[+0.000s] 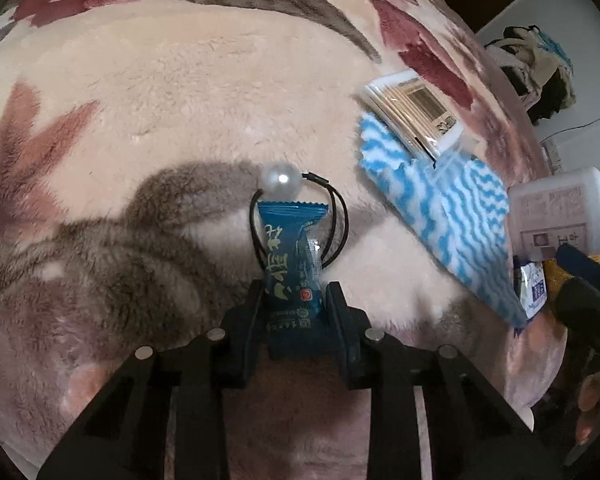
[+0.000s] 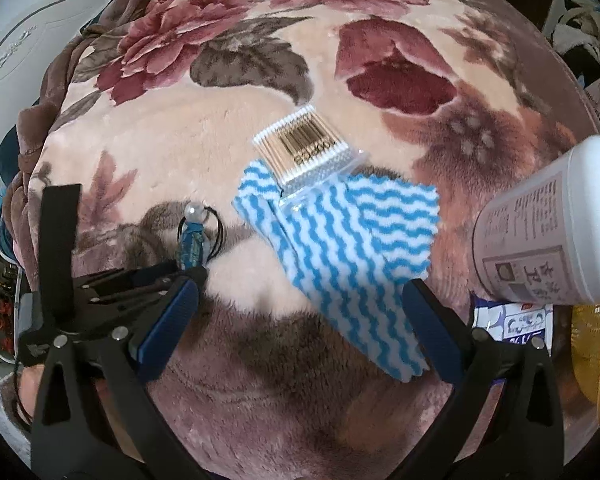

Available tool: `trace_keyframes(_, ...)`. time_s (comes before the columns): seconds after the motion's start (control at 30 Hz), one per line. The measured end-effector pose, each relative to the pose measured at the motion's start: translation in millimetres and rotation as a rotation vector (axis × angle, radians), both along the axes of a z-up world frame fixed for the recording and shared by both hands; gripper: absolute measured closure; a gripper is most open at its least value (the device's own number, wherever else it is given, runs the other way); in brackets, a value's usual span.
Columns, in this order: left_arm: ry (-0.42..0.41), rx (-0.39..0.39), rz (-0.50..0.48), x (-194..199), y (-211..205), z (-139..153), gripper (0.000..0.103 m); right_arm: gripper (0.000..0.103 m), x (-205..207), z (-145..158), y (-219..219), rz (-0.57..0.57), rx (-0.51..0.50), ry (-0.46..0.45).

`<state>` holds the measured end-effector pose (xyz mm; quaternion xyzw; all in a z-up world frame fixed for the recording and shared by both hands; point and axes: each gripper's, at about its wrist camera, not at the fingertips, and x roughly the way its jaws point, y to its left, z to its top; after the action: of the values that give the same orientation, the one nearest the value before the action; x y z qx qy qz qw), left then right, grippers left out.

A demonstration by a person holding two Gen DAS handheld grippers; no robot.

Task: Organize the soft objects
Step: 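Grasp the blue candy packet with the left tool while the right tool grasps the black hair tie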

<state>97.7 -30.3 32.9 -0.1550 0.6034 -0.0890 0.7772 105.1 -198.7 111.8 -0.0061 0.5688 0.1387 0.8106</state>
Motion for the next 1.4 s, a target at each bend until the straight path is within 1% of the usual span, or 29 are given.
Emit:
trace_keyframes(0.07, -0.012, -0.029, -0.01, -8.2, 6.1, 8.2, 0.073, 0.0, -2.0, -3.9, 1.6, 0.007, 0.004, 0.006)
trace_keyframes(0.13, -0.042, -0.033, -0.018, -18.6, 13.6, 20.3, 0.073, 0.0, -2.4, -7.4, 3.6, 0.012, 0.008, 0.013)
trace_keyframes(0.2, -0.069, -0.038, -0.006, -26.6, 25.0, 31.0, 0.073, 0.0, -2.3, -10.8, 8.2, 0.014, 0.014, 0.019)
trace_keyframes(0.27, -0.091, -0.007, 0.023, -29.8, 38.6, 37.8, 0.073, 0.0, -1.5, -15.2, 15.6, 0.022, 0.02, 0.027)
trace_keyframes(0.3, -0.1, 0.021, 0.043, -30.3, 46.6, 39.1, 0.073, 0.0, -1.0, -17.8, 20.3, 0.03, 0.02, 0.032)
trace_keyframes(0.37, -0.097, 0.065, 0.084, -27.0, 66.2, 35.0, 0.073, 0.0, -0.1, -22.9, 32.6, 0.051, 0.017, 0.039)
trace_keyframes(0.5, -0.077, 0.109, 0.136, -23.7, 97.6, 20.7, 0.073, 0.0, 3.1, -32.9, 60.5, 0.096, 0.022, 0.053)
trace_keyframes(0.6, -0.062, 0.117, 0.15, -19.7, 109.7, 11.0, 0.073, 0.0, 10.4, -41.1, 80.6, 0.128, 0.016, 0.054)
trace_keyframes(0.67, -0.066, 0.109, 0.153, -18.0, 114.5, 7.6, 0.072, 0.0, 18.9, -46.2, 91.6, 0.135, 0.018, 0.05)
trace_keyframes(0.77, -0.082, 0.09, 0.165, -14.7, 120.0, 5.2, 0.071, 0.002, 27.3, -46.7, 104.8, 0.152, 0.027, -0.003)
trace_keyframes(0.8, -0.085, 0.086, 0.168, -13.3, 120.9, 4.3, 0.07, 0.008, 28.9, -46.6, 108.8, 0.161, 0.027, -0.022)
trace_keyframes(0.83, -0.088, 0.079, 0.173, -12.6, 122.9, 3.5, 0.068, 0.02, 31.9, -48.5, 113.9, 0.174, 0.023, -0.03)
trace_keyframes(0.87, -0.09, 0.071, 0.179, -12.0, 124.5, 1.9, 0.067, 0.026, 35.3, -52.0, 118.4, 0.189, 0.018, -0.022)
trace_keyframes(0.9, -0.089, 0.061, 0.186, -11.3, 127.1, -0.2, 0.066, 0.035, 38.9, -56.3, 122.8, 0.203, 0.013, -0.012)
trace_keyframes(1.0, -0.087, 0.037, 0.196, -10.4, 131.4, -6.0, 0.063, 0.035, 46.8, -68.6, 135.2, 0.224, -0.012, -0.01)
trace_keyframes(1.07, -0.088, 0.026, 0.197, -9.4, 132.6, -8.9, 0.059, 0.04, 50.4, -75.7, 137.5, 0.219, -0.026, -0.003)
trace_keyframes(1.13, -0.085, 0.025, 0.194, -8.5, 131.5, -10.3, 0.059, 0.062, 52.8, -84.0, 139.9, 0.214, -0.071, 0.0)
trace_keyframes(1.17, -0.08, 0.027, 0.192, -6.9, 131.2, -11.7, 0.058, 0.067, 52.4, -84.6, 139.3, 0.212, -0.081, -0.005)
trace_keyframes(1.2, -0.077, 0.029, 0.191, -6.2, 130.0, -12.4, 0.058, 0.079, 51.9, -83.9, 137.7, 0.208, -0.087, -0.013)
trace_keyframes(1.27, -0.072, 0.039, 0.187, -4.4, 128.4, -12.8, 0.059, 0.078, 49.8, -78.8, 132.1, 0.203, -0.062, -0.015)
trace_keyframes(1.3, -0.071, 0.046, 0.184, -4.9, 128.2, -12.3, 0.062, 0.078, 48.0, -75.5, 129.0, 0.202, -0.045, -0.011)
trace_keyframes(1.33, -0.071, 0.059, 0.184, -4.4, 126.7, -11.5, 0.071, 0.078, 43.9, -71.4, 125.9, 0.204, -0.032, -0.013)
trace_keyframes(1.37, -0.07, 0.077, 0.185, -5.0, 125.3, -10.1, 0.071, 0.078, 40.3, -68.9, 124.6, 0.209, -0.031, -0.018)
trace_keyframes(1.4, -0.073, 0.077, 0.187, -5.1, 124.9, -9.0, 0.072, 0.078, 36.6, -66.5, 123.9, 0.214, -0.03, -0.023)
